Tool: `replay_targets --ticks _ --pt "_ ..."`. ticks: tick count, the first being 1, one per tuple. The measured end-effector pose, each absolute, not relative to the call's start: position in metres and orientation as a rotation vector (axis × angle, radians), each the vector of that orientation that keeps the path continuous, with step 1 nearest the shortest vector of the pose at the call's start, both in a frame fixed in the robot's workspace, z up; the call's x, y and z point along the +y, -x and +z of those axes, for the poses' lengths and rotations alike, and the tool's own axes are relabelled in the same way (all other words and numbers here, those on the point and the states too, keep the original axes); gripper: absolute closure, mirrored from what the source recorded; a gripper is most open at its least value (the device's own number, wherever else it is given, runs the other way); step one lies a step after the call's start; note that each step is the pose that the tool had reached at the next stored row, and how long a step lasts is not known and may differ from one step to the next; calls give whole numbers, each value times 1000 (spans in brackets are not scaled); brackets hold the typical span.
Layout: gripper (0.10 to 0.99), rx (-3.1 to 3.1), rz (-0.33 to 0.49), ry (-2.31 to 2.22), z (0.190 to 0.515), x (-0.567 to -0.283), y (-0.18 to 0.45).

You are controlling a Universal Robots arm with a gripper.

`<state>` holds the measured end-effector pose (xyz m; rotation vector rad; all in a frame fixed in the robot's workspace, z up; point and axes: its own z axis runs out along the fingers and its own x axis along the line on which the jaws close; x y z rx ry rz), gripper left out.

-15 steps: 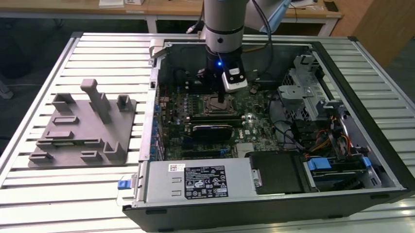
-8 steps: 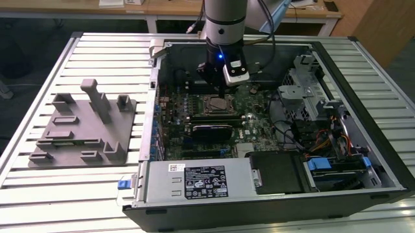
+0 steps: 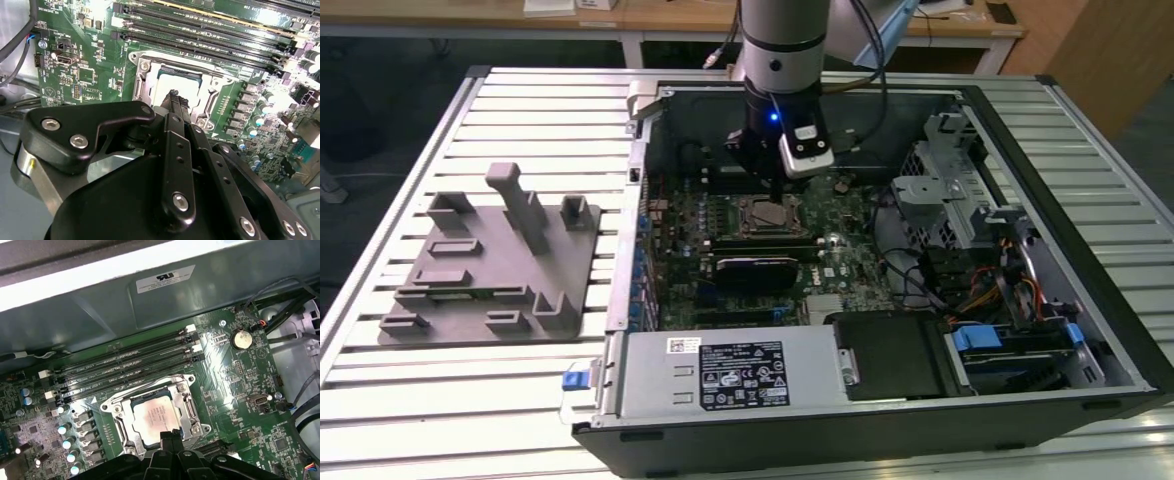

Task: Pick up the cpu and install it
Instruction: 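Install the second cpu locking lever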

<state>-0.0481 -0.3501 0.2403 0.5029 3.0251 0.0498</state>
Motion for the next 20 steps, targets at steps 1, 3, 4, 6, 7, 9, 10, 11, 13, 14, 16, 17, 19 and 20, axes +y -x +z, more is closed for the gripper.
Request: replay_targets --ticks 1,3,4,6,7,9,10,11,13,14,16,17,19,20 --pt "980 3025 49 -503 240 -350 48" --pt "980 3025 50 -503 240 -351 48" --pt "980 3025 50 -503 240 -352 48" --pt "980 3025 50 -503 240 -353 48" --pt "980 3025 50 -503 240 -354 48" --pt "980 3025 50 -503 240 -355 48" --pt "980 3025 50 -503 240 -356 48" --pt "980 3025 50 -503 240 -357 48" --pt "980 3025 50 -503 240 -358 48" --pt "980 3025 50 -503 240 -359 48" --pt "980 3025 50 -503 240 -360 48" --pt "980 3025 50 -503 240 -360 48" --pt "980 3025 50 -503 240 -361 48" --pt "980 3025 50 -503 240 -361 48"
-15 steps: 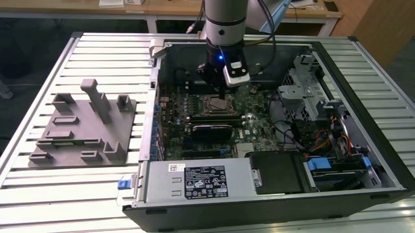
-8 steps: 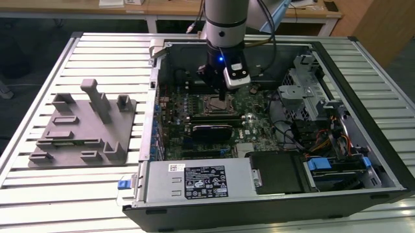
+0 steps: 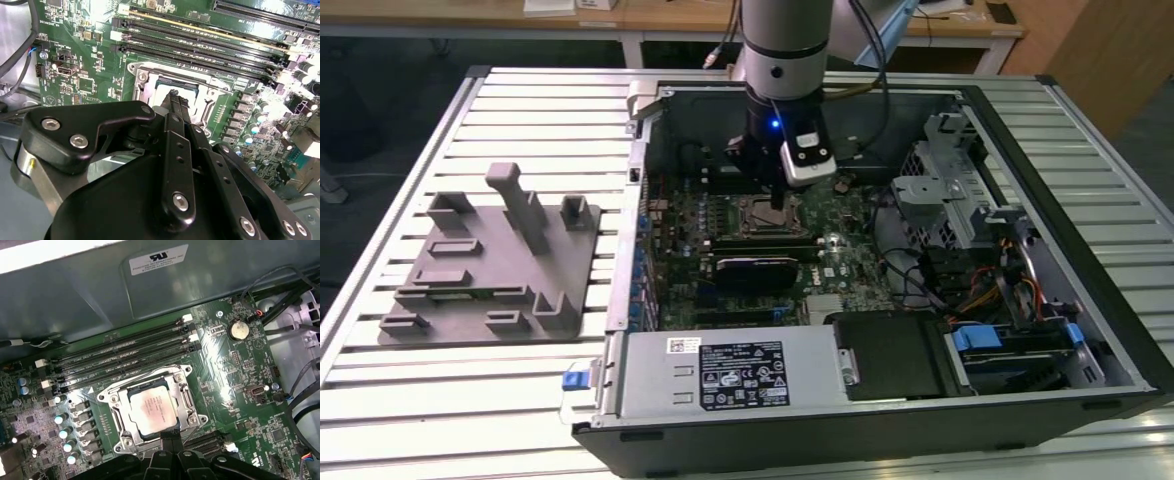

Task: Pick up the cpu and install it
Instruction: 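Install the second cpu locking lever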

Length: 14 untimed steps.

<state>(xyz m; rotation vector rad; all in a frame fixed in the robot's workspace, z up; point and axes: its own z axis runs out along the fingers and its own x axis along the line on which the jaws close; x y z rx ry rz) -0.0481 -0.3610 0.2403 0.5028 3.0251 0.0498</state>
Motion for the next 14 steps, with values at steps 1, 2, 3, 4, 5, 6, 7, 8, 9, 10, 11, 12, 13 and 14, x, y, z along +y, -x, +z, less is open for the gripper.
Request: replay_targets --ticks 1,2,3,4,5,6,7,8,9,10,11,12,13,14 --pt "980 3025 50 -503 240 -361 48" --pt "980 3025 50 -503 240 -361 48" --pt "980 3025 50 -503 240 -362 48" --pt "980 3025 50 -503 240 -362 48" --pt "980 3025 50 -503 240 -362 48" --pt "980 3025 50 -503 240 -363 48" --pt "980 3025 50 -503 240 -363 48" --pt "980 3025 50 -503 240 -363 48" --pt "980 3025 50 -503 240 -364 48" --pt "980 3025 50 -503 240 -364 48" --pt "980 3025 50 -503 240 -365 48" --pt "980 3025 50 -503 240 -365 48" --pt "980 3025 50 -503 240 -366 48" --pt "980 3025 50 -503 240 -367 48"
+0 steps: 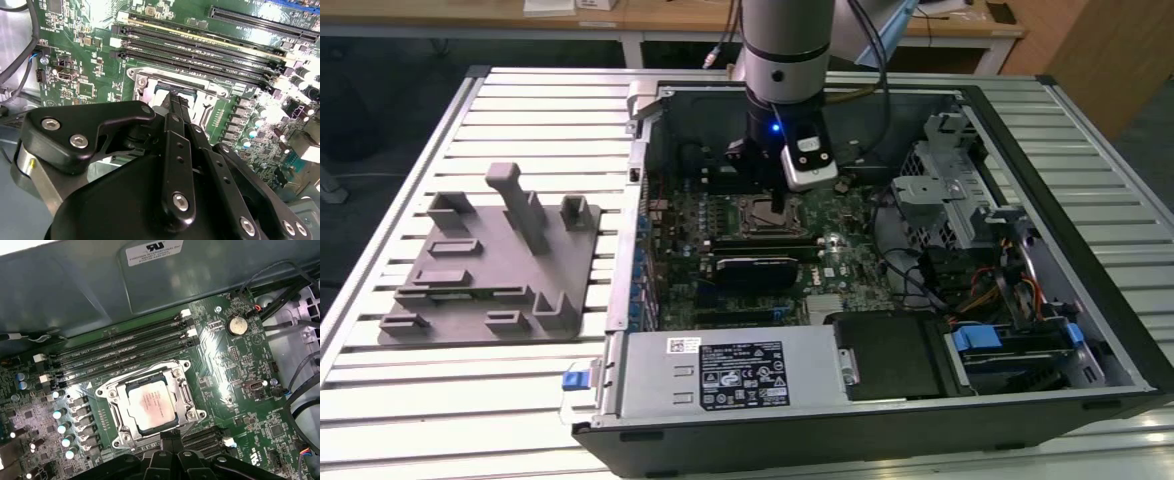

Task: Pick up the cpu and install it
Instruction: 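Install the second cpu locking lever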

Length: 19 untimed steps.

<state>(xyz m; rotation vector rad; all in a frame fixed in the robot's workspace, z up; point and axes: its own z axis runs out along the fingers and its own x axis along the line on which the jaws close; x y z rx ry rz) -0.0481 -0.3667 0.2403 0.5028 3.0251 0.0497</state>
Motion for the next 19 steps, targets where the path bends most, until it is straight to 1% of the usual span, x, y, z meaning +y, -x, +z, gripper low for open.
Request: replay_targets --ticks 19 --pt "980 3042 52 -392 237 -377 52"
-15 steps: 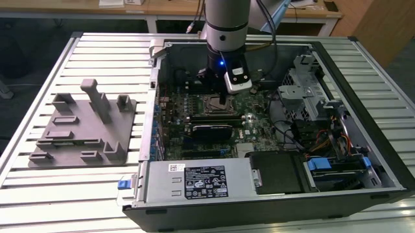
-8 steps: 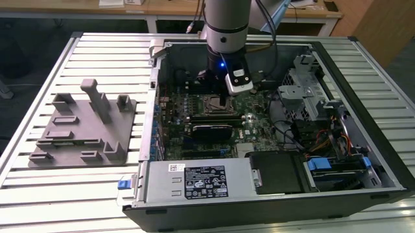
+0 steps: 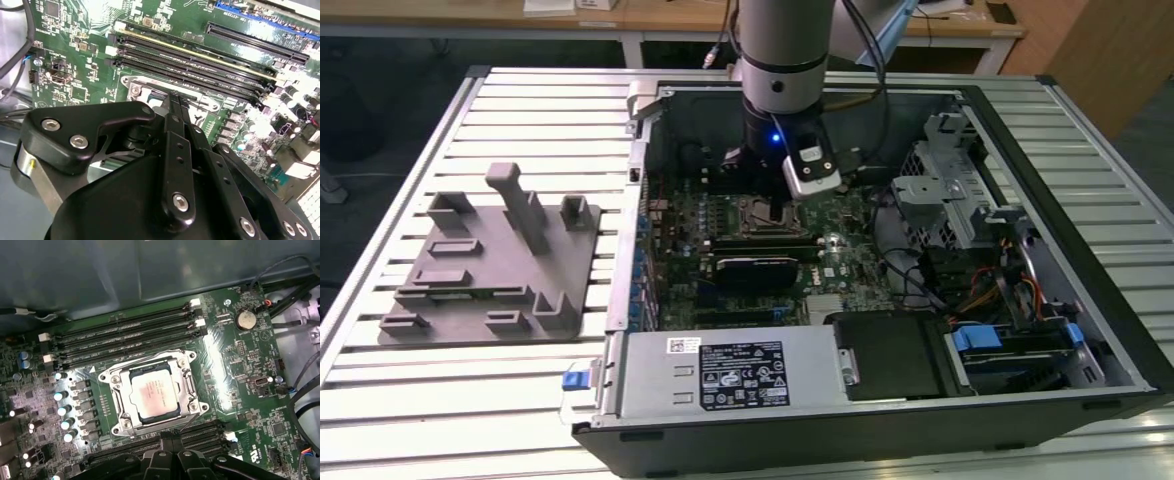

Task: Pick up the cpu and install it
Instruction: 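Install the second cpu locking lever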

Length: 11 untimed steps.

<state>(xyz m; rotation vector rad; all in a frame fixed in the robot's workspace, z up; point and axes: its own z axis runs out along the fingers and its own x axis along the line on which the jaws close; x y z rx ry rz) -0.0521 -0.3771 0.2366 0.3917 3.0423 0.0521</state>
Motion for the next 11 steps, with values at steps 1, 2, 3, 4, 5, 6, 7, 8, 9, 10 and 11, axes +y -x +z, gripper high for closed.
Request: replay_targets --ticks 1,2,3,4,5,6,7,8,9,10,11 --pt "980 3043 52 -386 236 -377 52" --pt "980 3043 52 -385 237 -377 52" --pt "980 3043 52 -384 237 -377 52" --pt "980 3043 52 -384 237 -377 52" --pt "980 3043 52 -384 237 -377 52" --pt "980 3043 52 -384 237 -377 52" --pt "980 3043 52 -384 237 -377 52" --pt "980 3044 53 -384 236 -377 52" --pt "980 3044 56 -384 236 -378 52" --pt "980 3045 61 -384 236 -379 52" --pt "980 3045 64 -383 236 -380 52"
